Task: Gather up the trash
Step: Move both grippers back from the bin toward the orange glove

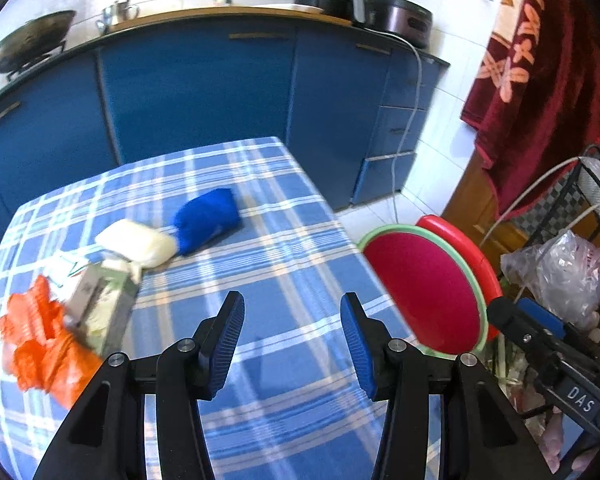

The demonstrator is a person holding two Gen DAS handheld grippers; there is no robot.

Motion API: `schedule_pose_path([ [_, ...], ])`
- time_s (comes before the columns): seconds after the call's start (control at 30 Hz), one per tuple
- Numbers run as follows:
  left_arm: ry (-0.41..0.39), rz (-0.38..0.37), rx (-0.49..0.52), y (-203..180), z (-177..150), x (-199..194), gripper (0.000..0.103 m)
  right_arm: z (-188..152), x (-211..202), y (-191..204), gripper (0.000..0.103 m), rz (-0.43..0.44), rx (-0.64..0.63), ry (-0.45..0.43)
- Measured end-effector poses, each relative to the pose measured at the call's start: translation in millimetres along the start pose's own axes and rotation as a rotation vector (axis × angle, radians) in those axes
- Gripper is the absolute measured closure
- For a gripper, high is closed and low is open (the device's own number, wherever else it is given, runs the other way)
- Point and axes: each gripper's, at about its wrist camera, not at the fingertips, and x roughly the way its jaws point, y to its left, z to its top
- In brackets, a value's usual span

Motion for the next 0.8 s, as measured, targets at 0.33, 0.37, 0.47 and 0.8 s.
schedule_pose_path([
  [0.33,-0.033,0.106,-0.098,54,-15,-30,0.047,-9,2,36,0.027,0.057,-0.055,0.02],
  [0.37,-0.035,0.122,-0.11,60,-17,-32,0.045,-10,3,39,0.027,0.061,-0.059,0.023],
  [0.47,-0.038,0.174,-0.149,77,-23,-39,0.041,-13,6,47,0.027,0.069,-0.072,0.032],
  [0.8,-0.038,0.262,-0.368,132,-44,-43,0.038,-23,13,60,0.026,0.083,-0.095,0.058],
])
